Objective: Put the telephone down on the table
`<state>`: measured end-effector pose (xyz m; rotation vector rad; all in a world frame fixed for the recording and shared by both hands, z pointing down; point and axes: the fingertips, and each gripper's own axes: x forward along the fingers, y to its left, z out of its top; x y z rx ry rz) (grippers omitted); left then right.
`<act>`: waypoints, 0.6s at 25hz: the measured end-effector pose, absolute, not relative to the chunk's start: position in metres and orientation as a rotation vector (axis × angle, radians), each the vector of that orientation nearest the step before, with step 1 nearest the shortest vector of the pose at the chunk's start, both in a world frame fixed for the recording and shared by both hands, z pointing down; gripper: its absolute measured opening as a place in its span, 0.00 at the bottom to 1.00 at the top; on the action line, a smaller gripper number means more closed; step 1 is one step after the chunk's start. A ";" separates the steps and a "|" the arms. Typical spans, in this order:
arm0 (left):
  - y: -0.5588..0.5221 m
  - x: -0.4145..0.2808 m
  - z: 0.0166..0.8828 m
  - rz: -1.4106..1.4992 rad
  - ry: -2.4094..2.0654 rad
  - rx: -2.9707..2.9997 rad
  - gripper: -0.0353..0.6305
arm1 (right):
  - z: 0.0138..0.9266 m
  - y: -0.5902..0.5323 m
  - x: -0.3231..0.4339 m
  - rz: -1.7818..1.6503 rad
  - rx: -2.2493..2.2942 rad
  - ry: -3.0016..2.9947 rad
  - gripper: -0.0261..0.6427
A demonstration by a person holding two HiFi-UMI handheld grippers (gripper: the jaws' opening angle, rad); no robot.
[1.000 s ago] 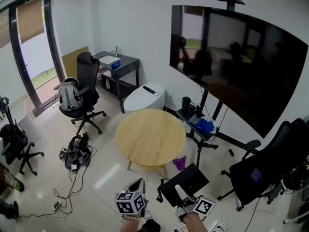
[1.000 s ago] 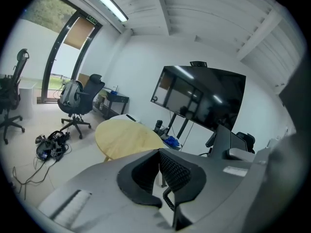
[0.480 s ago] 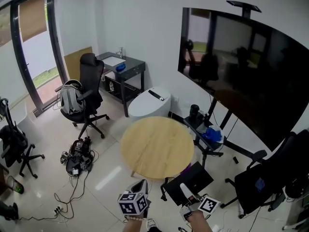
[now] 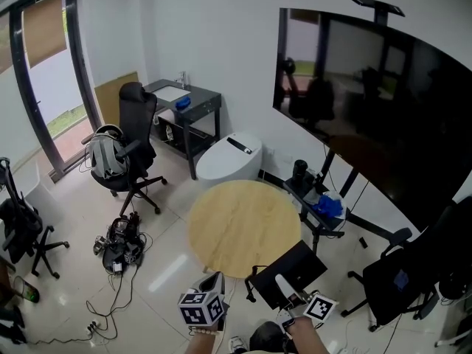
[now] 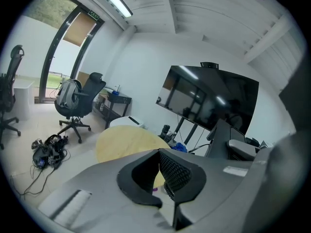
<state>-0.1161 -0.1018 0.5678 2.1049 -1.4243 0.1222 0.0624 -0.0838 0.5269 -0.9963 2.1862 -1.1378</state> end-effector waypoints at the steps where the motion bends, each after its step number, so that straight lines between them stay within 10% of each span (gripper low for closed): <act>1: -0.104 -0.116 0.567 0.122 -1.424 2.104 0.03 | 0.527 -0.086 0.061 -1.140 -0.995 2.190 0.29; 15: -0.154 -0.118 0.584 0.122 -1.436 2.051 0.03 | 0.565 -0.153 0.045 -1.277 -0.909 2.299 0.29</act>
